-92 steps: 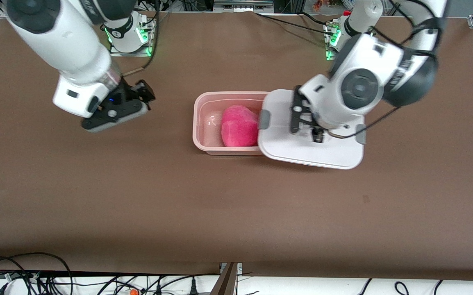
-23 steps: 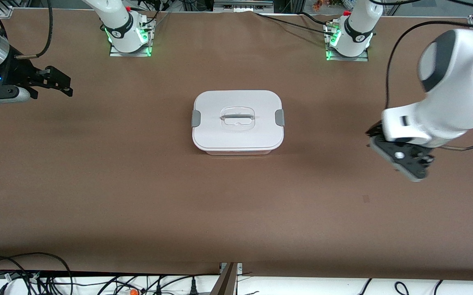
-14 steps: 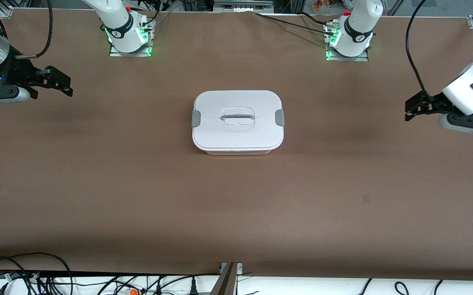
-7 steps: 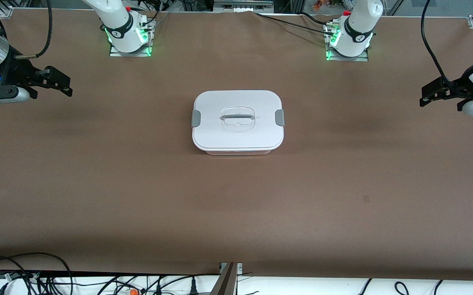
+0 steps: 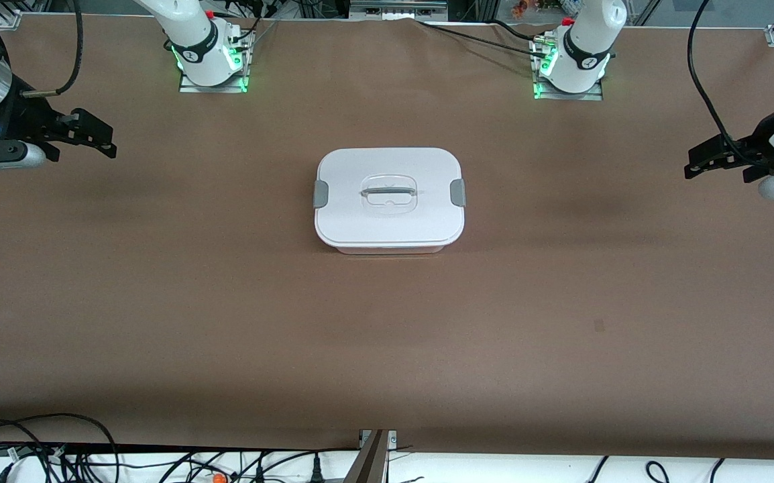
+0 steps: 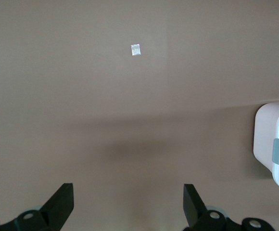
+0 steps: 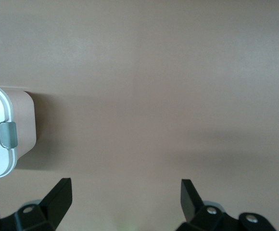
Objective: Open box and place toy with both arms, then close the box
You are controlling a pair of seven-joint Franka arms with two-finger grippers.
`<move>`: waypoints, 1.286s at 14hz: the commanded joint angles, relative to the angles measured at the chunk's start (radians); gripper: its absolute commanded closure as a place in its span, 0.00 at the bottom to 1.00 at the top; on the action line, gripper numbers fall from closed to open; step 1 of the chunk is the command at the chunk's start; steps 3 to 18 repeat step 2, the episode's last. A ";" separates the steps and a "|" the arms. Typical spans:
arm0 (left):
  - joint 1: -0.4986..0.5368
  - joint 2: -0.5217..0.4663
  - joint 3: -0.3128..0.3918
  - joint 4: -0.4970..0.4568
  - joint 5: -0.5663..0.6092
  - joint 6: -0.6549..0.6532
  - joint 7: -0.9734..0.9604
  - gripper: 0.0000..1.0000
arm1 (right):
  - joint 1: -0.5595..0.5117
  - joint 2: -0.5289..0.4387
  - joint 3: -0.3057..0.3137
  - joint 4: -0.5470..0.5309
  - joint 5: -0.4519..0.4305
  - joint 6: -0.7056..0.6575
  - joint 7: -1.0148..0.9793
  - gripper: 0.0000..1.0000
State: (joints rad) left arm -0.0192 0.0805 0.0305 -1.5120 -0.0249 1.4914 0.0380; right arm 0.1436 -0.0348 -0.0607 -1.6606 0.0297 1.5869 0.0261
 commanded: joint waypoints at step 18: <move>0.007 0.067 -0.012 0.111 -0.015 -0.072 -0.017 0.00 | -0.006 0.003 0.004 0.013 -0.011 -0.015 0.008 0.00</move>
